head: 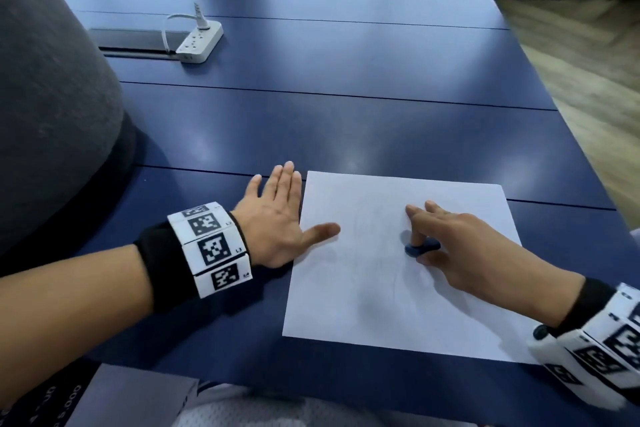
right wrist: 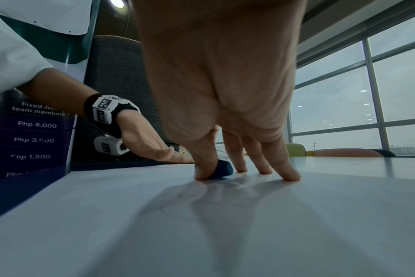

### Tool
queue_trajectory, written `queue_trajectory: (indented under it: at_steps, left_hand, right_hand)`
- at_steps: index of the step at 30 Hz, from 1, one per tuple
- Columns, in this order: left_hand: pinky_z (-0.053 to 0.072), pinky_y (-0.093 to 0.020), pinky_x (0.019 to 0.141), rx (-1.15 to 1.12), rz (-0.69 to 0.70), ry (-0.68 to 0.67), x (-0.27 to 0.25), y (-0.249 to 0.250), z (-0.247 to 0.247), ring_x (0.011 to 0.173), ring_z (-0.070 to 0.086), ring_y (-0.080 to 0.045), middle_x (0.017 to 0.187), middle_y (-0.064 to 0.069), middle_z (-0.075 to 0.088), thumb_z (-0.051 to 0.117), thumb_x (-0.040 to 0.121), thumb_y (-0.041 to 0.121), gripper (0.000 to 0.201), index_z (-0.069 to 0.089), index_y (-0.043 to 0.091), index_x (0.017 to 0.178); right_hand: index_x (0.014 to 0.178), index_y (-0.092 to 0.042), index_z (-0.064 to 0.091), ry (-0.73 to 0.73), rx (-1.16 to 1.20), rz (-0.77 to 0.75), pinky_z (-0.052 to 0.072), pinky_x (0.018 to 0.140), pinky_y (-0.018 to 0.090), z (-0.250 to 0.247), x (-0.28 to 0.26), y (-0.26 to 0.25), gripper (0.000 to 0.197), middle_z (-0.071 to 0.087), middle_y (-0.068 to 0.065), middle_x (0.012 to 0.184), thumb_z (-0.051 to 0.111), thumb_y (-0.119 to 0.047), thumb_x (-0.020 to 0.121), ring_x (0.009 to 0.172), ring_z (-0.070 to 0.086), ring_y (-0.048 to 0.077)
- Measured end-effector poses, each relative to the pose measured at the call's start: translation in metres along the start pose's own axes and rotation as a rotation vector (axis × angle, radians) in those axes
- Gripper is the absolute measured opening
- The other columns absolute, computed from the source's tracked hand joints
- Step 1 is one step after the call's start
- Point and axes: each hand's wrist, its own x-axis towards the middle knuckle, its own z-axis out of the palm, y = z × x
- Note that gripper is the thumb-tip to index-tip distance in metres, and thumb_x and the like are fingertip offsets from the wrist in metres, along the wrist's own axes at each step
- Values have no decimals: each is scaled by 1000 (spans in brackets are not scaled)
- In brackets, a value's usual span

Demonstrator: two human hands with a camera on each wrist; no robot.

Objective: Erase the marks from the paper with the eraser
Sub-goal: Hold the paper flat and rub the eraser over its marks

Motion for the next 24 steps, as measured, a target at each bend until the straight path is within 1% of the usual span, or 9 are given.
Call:
queue_trajectory:
  at_steps: [4, 5, 7, 9, 12, 15, 17, 21, 24]
  left_hand:
    - [-13, -45, 118, 129, 356, -12, -3, 17, 0, 143, -30, -17, 154, -3, -36, 0, 75, 84, 105, -25, 15, 150]
    - [-14, -44, 118, 143, 396, -38, -5, 17, 2, 142, -31, -15, 153, -1, -37, 5, 78, 83, 102, -26, 17, 149]
    - [-13, -45, 118, 171, 320, -37, -5, 5, 1, 142, -31, -14, 154, -3, -35, 8, 75, 85, 108, -26, 14, 149]
    - [-10, -44, 120, 163, 214, -32, -4, -12, -7, 143, -29, -16, 156, -6, -31, 8, 69, 90, 118, -23, 9, 150]
    - [-2, -38, 122, 111, 332, -14, -6, -24, -14, 146, -22, -17, 159, -7, -25, 30, 68, 91, 124, -14, 13, 153]
    - [1, -34, 122, 75, 428, -9, -12, -24, -7, 147, -18, -16, 160, -3, -22, 52, 61, 89, 131, -12, 22, 154]
    - [3, -39, 122, 85, 408, 24, -10, -24, -4, 148, -16, -15, 161, -1, -20, 55, 57, 90, 136, -11, 21, 154]
    - [1, -47, 121, 126, 379, 68, -5, -24, -5, 148, -11, -11, 162, 3, -16, 53, 53, 93, 141, -9, 19, 154]
    - [1, -53, 120, 122, 372, 82, 1, -25, -6, 149, -7, -12, 163, 3, -11, 53, 50, 95, 143, -9, 19, 154]
  right_hand:
    - [90, -9, 54, -5, -20, -2, 20, 84, -9, -1, 1, 1, 11, 62, 10, 118, 62, -3, 86, 128, 47, 27]
    - [91, -9, 54, -4, -20, 1, 19, 84, -9, 0, 1, 2, 11, 63, 9, 115, 62, -3, 86, 128, 47, 26]
    - [93, -9, 55, 11, -19, -8, 19, 86, -9, 0, 2, 5, 12, 65, 5, 113, 62, -2, 86, 128, 49, 26]
    - [97, -12, 54, 22, -24, -19, 26, 91, 2, 2, 3, 7, 16, 63, 0, 119, 63, -5, 86, 137, 38, 21]
    - [100, -18, 52, 36, -28, -11, 39, 96, 23, 3, 2, 7, 20, 62, -5, 119, 63, -8, 86, 138, 37, 17]
    - [87, -33, 47, 24, -55, 9, 48, 80, 35, -5, 2, -1, 23, 62, -13, 97, 64, -17, 85, 103, 58, 21]
    - [78, -35, 52, 57, -63, 19, 49, 76, 34, -16, 8, -12, 20, 62, -11, 92, 67, -23, 84, 84, 57, 16]
    - [83, -21, 68, 136, -52, -90, 48, 69, 30, -32, 39, -49, 2, 55, -10, 81, 70, -22, 84, 73, 55, 12]
    - [87, -17, 68, 58, -20, -139, 48, 63, 23, -22, 67, -70, 8, 62, -10, 72, 72, -20, 81, 63, 56, 9]
